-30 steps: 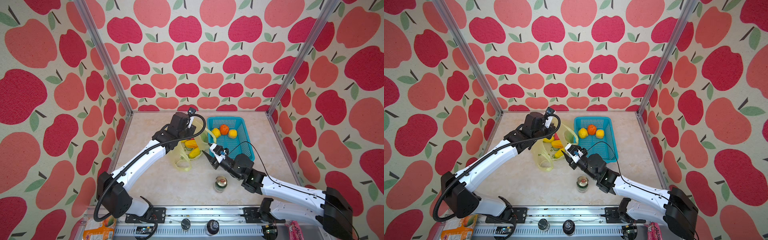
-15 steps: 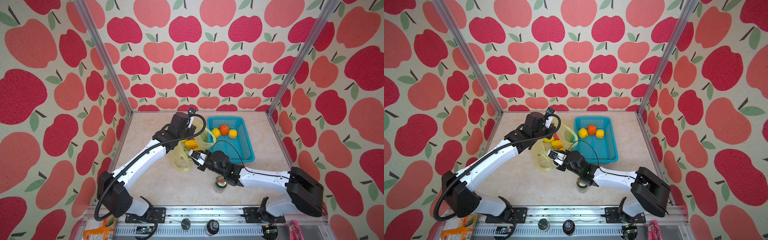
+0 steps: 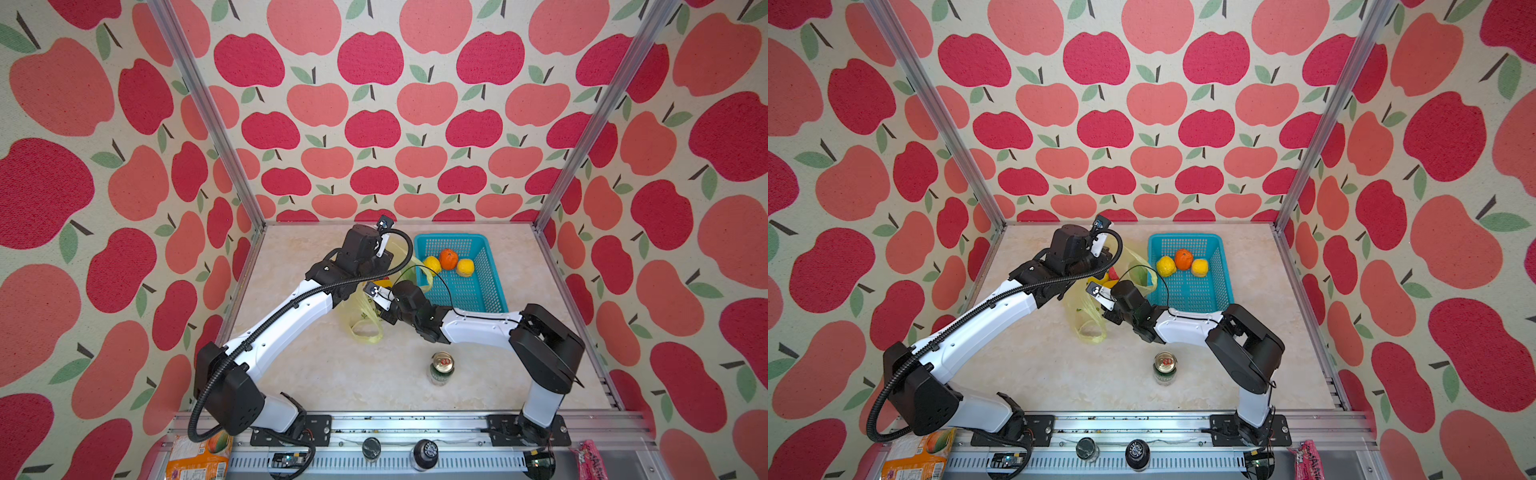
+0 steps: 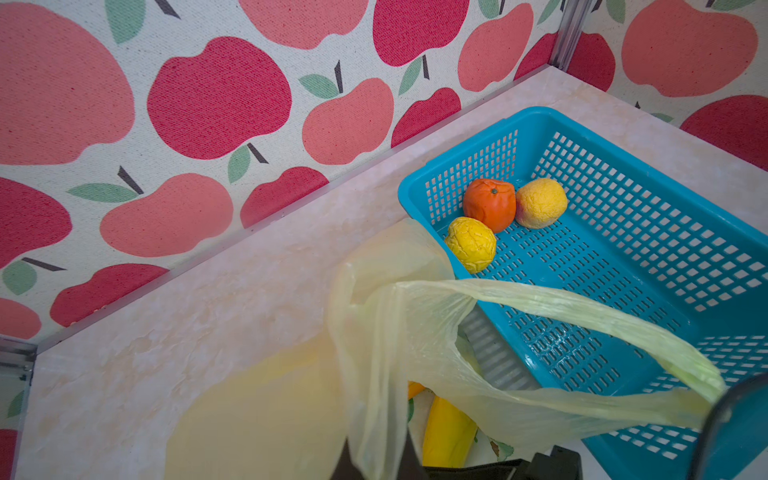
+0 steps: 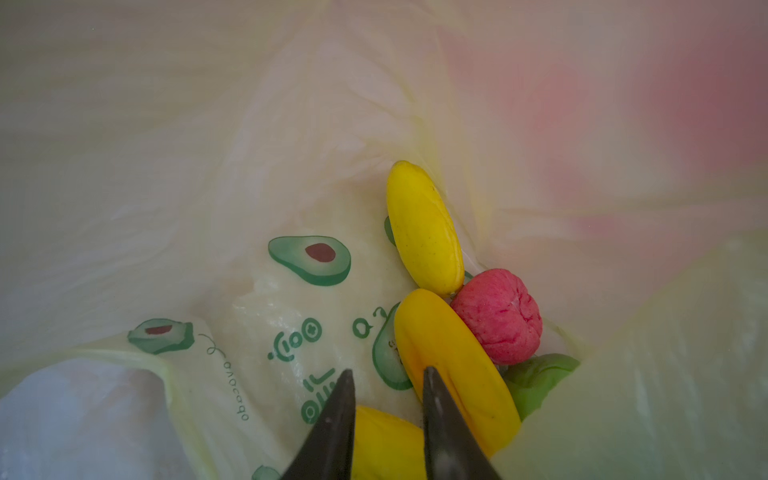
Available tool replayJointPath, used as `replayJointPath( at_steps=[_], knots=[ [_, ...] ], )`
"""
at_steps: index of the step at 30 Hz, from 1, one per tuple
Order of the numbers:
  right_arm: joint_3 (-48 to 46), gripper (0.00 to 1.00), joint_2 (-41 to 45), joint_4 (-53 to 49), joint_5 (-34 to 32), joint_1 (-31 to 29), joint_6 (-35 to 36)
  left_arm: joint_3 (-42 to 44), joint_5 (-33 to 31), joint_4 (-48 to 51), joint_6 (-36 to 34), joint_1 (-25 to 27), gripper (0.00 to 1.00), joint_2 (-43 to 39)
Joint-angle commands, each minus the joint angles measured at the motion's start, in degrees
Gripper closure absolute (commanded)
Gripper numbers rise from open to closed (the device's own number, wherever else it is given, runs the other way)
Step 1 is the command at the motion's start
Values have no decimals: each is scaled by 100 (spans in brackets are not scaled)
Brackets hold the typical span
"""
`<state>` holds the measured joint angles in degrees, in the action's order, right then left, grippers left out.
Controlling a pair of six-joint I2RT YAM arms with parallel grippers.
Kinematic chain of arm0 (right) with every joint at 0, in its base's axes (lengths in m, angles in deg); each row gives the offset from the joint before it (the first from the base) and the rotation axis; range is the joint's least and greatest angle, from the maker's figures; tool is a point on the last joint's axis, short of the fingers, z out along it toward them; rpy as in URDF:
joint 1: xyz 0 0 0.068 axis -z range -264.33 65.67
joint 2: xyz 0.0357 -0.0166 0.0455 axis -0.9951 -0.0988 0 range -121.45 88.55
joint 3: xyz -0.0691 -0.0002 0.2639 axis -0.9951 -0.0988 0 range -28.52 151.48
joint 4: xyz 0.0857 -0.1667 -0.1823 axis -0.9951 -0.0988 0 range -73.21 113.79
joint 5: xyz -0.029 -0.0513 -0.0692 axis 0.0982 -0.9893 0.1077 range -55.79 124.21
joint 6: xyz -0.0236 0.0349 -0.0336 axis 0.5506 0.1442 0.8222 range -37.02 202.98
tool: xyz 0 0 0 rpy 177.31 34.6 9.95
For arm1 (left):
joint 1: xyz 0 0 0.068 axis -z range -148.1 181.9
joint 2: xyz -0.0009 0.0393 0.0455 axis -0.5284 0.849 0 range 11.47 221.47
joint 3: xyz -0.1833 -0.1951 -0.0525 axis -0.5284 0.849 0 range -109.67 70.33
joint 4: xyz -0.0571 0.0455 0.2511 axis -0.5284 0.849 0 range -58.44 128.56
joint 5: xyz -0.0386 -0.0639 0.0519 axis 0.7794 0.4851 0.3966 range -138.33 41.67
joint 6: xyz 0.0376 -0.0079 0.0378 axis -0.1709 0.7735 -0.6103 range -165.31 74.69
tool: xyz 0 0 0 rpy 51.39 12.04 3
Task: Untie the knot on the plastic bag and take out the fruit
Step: 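Move the right gripper back into the bag held by the left gripper, then lower the right gripper into the bag and grasp the yellow banana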
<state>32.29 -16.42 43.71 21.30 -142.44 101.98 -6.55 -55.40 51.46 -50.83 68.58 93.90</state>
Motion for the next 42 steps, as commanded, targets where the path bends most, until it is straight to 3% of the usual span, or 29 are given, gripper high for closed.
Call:
replayJointPath(
  at_steps=[1, 9, 15, 23, 31, 42],
  knots=[
    [431, 70, -298, -852, -527, 45, 62, -38, -54, -45, -1, 66, 100, -176],
    [631, 70, -408, -1896, -877, 88, 608, -24, -53, -49, -2, 84, 100, -149],
    [742, 53, -359, -2432, -722, 50, 649, -79, -84, -48, -53, 110, 100, -97],
    [1115, 29, -572, -3146, -1199, -126, 832, -28, -110, -41, -28, 123, 100, -136],
    [1558, 26, -1026, -3431, -1952, -202, 960, -42, -119, -42, -47, 134, 100, -121],
    [1987, 28, -1597, -3332, -2348, -72, 929, -64, -148, -15, -59, 216, 100, -154]
  ],
)
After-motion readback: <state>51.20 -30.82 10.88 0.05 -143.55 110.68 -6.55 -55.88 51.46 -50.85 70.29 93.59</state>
